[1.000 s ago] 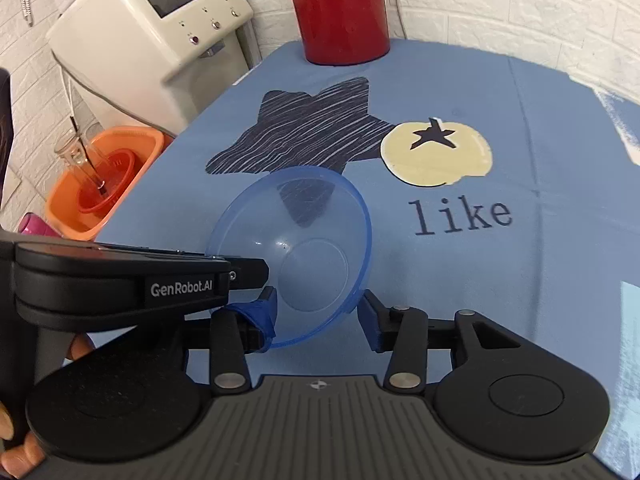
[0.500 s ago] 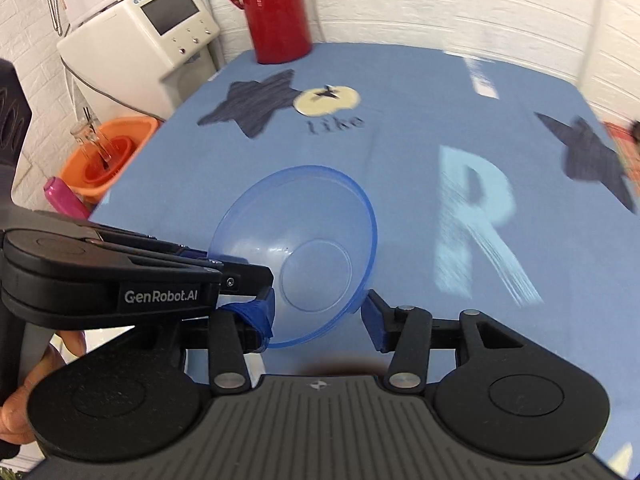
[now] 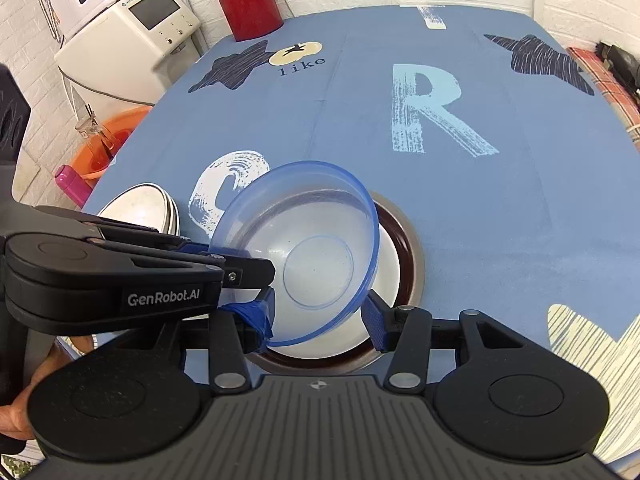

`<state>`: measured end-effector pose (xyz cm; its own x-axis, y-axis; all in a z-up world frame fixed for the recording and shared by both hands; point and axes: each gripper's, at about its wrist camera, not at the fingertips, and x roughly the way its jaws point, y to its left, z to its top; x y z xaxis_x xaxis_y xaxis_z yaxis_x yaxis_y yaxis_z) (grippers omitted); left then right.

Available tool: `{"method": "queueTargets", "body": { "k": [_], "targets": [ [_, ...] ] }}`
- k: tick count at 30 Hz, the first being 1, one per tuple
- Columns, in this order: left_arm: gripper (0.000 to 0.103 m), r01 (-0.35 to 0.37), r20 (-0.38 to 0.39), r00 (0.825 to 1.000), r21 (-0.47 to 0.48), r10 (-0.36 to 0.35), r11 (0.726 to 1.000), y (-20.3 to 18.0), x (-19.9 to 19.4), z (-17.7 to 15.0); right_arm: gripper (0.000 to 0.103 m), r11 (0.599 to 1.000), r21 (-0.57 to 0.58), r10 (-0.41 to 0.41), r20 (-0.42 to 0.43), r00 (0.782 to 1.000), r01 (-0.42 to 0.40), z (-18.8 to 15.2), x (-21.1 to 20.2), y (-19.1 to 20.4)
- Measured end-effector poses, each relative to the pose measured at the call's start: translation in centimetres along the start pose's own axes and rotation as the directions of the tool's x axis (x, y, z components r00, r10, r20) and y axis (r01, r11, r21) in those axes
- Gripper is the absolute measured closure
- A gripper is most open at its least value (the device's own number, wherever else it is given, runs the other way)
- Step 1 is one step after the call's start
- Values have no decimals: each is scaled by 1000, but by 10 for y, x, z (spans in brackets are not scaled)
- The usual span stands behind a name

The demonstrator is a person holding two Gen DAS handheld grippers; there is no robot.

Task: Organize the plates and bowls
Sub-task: 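Carry the blue bowl into the red bowl and open the left tool, then grasp the steel bowl rim of the nested bowls with the right tool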

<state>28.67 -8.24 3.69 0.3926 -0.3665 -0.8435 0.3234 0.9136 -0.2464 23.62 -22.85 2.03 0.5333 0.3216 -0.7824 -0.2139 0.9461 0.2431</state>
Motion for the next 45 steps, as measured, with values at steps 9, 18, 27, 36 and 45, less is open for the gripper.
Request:
{"method": "queueTargets", "body": {
  "k": [9,18,27,36,45],
  "targets": [
    [29,-26,39,999,4,26,1000,0,-7,2,71,999,34,-11,2,1000,11,-8,-13,-7],
    [24,-32,94,995,-10,33,999,14,-19,1,69,1000,23,-21,-28,999,21,-12,-17,-5],
    [24,-6,137,991,-42,12,999,30,-34,-3,69,994,90,-73,124,990,62,-24,-57,-29],
    [24,-14,131,991,-42,20,999,33,-31,-7,68,979,204,-29,144,989,-1,-19,-36,-48],
    [24,-5,132,991,-40,11,999,36,-31,-5,68,972,234,-27,161,987,-11,-25,-47,-58]
  ]
}}
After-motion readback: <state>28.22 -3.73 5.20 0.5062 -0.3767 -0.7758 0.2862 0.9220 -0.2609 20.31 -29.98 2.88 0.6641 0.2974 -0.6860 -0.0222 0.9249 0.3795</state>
